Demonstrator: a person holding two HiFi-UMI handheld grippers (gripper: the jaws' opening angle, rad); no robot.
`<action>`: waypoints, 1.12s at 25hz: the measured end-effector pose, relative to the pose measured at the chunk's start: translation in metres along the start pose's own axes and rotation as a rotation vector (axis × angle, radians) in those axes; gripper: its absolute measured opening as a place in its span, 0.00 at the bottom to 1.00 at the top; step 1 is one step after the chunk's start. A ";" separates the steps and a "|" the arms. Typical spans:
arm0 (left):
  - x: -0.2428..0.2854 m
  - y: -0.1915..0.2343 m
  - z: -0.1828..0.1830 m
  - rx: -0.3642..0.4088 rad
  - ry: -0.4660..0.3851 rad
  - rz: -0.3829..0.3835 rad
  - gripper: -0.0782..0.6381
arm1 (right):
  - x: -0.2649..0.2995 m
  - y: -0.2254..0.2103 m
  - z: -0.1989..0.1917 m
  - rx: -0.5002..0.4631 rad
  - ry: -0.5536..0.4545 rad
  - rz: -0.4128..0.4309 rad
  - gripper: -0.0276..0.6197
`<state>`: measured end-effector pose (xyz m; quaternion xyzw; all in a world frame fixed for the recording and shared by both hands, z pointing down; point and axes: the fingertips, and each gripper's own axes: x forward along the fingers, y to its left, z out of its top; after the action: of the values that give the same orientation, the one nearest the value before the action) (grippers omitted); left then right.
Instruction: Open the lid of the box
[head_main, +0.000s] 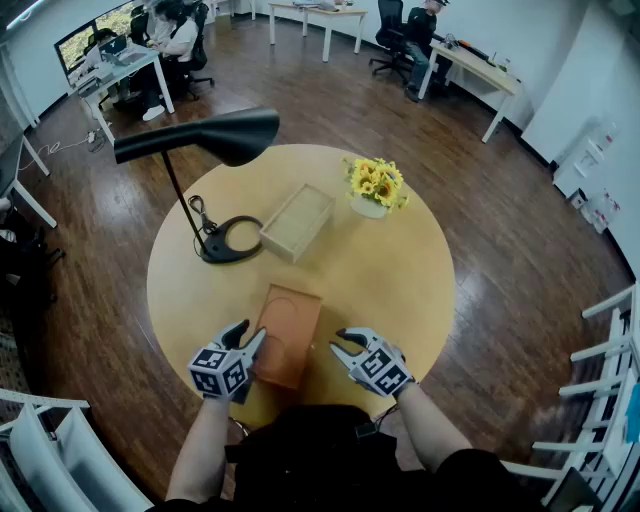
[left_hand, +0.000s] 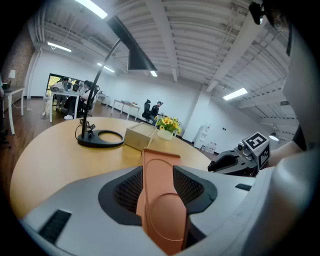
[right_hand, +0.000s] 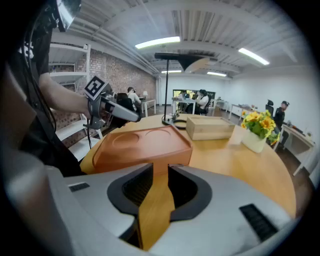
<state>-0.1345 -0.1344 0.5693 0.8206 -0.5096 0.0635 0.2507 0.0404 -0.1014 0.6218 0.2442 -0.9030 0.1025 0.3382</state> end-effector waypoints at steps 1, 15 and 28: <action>0.006 0.002 -0.004 -0.007 0.020 -0.001 0.36 | 0.007 0.002 -0.004 -0.035 0.034 0.013 0.19; 0.033 0.019 -0.033 -0.047 0.198 -0.015 0.35 | 0.060 0.016 -0.027 -0.165 0.214 0.107 0.32; 0.039 0.019 -0.037 -0.031 0.259 0.003 0.36 | 0.075 0.019 -0.027 -0.336 0.286 0.107 0.24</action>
<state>-0.1269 -0.1546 0.6215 0.8009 -0.4751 0.1613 0.3268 -0.0033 -0.1032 0.6909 0.1192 -0.8619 0.0018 0.4929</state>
